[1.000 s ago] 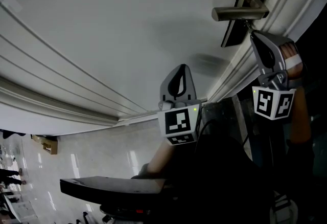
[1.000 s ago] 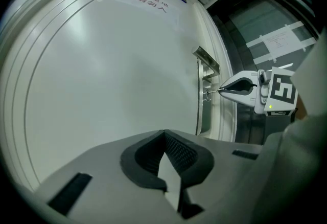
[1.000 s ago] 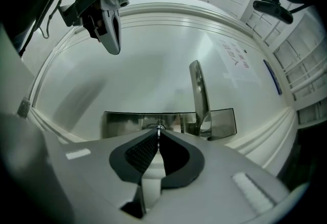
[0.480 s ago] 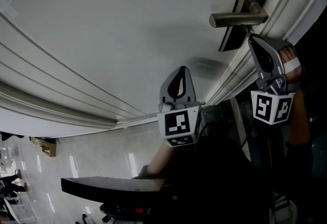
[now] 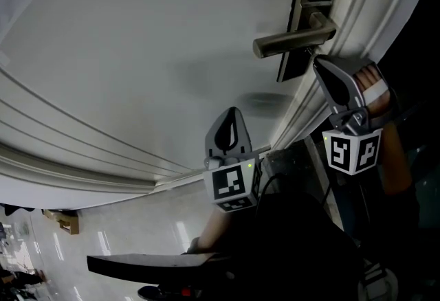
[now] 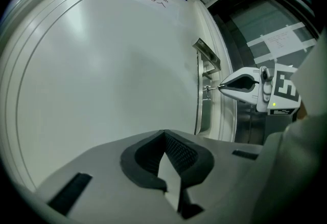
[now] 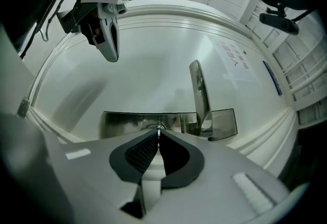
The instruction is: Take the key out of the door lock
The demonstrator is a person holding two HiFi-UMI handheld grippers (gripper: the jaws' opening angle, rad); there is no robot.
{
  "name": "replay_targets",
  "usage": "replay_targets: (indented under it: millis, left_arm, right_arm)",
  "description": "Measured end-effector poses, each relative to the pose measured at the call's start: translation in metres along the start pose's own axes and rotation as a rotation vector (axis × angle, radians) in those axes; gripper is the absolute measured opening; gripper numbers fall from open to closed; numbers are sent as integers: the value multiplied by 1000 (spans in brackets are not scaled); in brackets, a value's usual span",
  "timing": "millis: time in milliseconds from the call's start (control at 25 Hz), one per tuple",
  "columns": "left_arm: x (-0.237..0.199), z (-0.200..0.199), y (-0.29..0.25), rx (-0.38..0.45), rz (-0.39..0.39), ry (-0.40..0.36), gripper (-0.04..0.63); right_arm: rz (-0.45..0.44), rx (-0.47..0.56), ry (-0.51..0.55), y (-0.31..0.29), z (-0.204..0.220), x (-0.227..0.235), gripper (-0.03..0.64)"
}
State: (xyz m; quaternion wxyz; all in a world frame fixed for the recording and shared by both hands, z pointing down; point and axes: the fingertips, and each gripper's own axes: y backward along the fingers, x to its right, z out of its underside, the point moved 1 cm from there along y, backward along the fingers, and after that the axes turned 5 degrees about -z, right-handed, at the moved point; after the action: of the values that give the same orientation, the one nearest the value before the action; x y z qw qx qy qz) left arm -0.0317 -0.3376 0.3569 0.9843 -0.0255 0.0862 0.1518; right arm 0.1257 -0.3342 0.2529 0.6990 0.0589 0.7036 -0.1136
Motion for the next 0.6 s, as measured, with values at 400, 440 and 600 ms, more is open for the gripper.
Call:
replay_targets:
  millis: [400, 440, 600]
  left_arm:
    - [-3, 2, 1, 3, -12, 3, 0]
    - [-2, 1, 1, 1, -9, 8, 0]
    - [-2, 1, 3, 1, -5, 16, 0]
  right_arm:
    - [5, -4, 0, 3, -1, 0, 12]
    - [5, -5, 0, 3, -1, 0, 12]
    - [5, -9, 2, 5, -1, -1, 12]
